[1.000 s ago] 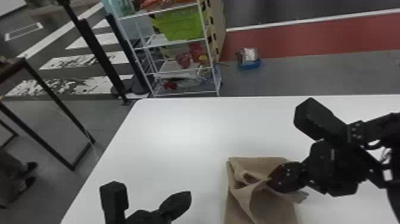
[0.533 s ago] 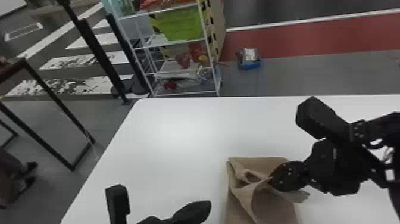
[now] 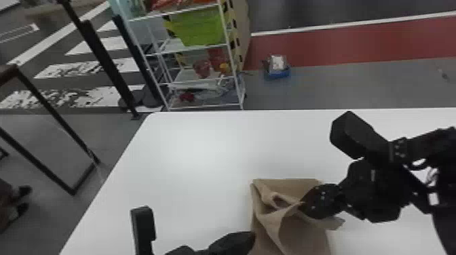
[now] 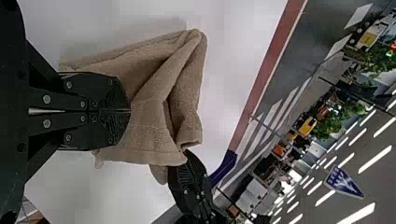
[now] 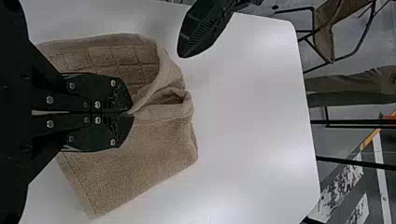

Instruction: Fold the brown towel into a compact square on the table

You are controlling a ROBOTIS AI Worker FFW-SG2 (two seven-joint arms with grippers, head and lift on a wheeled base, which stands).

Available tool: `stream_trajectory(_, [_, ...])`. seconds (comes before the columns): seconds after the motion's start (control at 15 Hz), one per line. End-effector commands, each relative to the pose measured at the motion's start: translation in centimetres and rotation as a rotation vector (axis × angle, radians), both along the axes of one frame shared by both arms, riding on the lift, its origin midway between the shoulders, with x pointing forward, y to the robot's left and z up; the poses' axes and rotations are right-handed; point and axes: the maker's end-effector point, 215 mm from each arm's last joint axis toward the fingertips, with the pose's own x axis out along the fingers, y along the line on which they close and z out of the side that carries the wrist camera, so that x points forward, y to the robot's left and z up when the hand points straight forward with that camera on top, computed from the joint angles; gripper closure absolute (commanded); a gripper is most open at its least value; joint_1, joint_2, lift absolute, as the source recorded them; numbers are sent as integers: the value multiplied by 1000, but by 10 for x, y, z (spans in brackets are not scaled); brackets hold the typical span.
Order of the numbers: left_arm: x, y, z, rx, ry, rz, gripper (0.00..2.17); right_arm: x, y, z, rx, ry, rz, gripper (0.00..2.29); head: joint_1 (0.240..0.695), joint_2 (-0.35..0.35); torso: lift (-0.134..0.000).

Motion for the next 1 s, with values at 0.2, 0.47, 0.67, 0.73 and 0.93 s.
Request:
stream_trajectory(0.2, [9, -26, -32, -10, 46, -32, 1801, -7, 2, 5, 10, 2, 5, 1747, 695, 261, -124])
stream_trajectory(0.47, [14, -33, -46, -3, 68, -35, 1804, -15, 3, 3, 12, 17, -2, 1747, 695, 235, -124])
stream_trajectory(0.67, [16, -30, -51, 10, 73, -27, 1801, -21, 2, 0, 9, 22, 5, 1747, 695, 234, -124])
stream_trajectory(0.73, [18, -29, -51, 11, 72, -24, 1801, -23, 3, 0, 10, 25, 5, 1747, 695, 236, -124])
stream_trajectory(0.93, [19, -26, -56, 25, 80, -16, 1801, -31, 8, -4, 3, 31, 21, 1747, 695, 243, -124])
